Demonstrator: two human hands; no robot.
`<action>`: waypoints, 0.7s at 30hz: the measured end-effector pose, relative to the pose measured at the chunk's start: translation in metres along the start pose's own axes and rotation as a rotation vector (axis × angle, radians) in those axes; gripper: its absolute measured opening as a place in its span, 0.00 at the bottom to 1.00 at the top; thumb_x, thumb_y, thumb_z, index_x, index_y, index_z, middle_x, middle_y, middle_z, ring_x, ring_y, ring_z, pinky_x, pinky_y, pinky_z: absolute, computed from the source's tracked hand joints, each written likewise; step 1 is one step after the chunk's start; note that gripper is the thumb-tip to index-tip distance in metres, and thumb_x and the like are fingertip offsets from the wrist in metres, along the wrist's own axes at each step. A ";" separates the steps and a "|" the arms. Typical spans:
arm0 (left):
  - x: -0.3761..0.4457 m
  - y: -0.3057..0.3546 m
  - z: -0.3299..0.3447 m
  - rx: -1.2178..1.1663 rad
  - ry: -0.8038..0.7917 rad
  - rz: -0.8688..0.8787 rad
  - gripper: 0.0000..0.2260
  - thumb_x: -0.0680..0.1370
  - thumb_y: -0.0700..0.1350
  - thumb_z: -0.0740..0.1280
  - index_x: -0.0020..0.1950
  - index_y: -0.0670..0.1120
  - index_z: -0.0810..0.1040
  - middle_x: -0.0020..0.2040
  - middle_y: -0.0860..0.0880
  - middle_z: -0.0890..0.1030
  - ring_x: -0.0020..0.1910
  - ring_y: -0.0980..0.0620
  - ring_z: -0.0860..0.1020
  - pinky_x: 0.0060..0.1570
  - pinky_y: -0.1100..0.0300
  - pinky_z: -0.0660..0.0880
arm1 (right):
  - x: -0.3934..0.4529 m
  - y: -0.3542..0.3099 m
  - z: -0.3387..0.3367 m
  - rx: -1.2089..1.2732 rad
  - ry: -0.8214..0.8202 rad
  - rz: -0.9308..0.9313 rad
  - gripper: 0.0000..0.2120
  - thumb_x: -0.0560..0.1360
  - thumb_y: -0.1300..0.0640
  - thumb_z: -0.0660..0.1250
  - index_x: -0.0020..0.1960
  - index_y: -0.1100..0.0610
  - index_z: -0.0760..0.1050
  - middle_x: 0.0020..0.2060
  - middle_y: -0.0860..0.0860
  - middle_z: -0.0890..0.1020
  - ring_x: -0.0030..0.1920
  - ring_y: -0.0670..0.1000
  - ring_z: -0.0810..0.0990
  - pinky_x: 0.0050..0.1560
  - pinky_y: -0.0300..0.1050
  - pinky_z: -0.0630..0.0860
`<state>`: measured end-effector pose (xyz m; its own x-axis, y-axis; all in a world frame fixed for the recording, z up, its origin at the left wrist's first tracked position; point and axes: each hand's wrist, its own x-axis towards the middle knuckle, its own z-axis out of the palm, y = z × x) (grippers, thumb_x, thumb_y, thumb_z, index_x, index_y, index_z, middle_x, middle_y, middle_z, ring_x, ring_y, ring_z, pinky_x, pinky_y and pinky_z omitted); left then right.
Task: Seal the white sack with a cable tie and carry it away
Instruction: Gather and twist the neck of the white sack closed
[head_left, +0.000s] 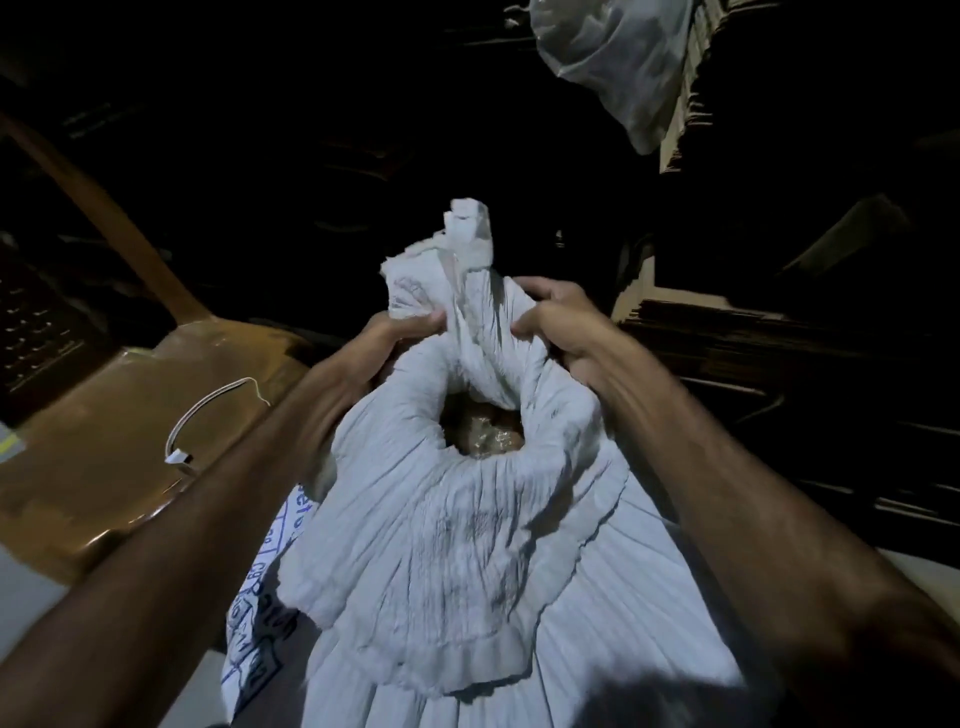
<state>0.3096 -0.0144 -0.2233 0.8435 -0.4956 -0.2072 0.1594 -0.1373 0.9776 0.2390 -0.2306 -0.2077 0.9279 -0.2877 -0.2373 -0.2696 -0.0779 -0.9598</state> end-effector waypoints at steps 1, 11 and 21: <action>0.001 0.001 0.003 0.005 -0.009 0.069 0.18 0.78 0.54 0.74 0.54 0.39 0.86 0.52 0.40 0.87 0.50 0.39 0.84 0.50 0.50 0.79 | 0.005 -0.003 0.005 0.027 0.009 -0.047 0.32 0.74 0.77 0.64 0.74 0.56 0.78 0.57 0.63 0.87 0.56 0.65 0.86 0.54 0.61 0.84; 0.008 0.042 0.041 0.039 0.070 0.151 0.15 0.73 0.52 0.79 0.39 0.44 0.79 0.30 0.44 0.78 0.27 0.48 0.76 0.30 0.61 0.72 | -0.024 -0.059 0.007 -0.163 -0.110 -0.422 0.26 0.76 0.78 0.61 0.68 0.61 0.80 0.50 0.61 0.88 0.35 0.59 0.83 0.27 0.42 0.78; 0.020 0.024 0.025 0.202 0.193 0.188 0.11 0.77 0.44 0.72 0.35 0.45 0.79 0.19 0.55 0.75 0.16 0.59 0.65 0.17 0.67 0.57 | -0.092 0.060 -0.005 -0.766 -0.206 -0.845 0.35 0.74 0.28 0.67 0.76 0.43 0.76 0.84 0.45 0.63 0.84 0.46 0.60 0.79 0.68 0.64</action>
<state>0.3178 -0.0490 -0.2046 0.9331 -0.3596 0.0053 -0.0963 -0.2356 0.9671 0.1354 -0.2140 -0.2430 0.8920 0.2875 0.3489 0.4363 -0.7492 -0.4983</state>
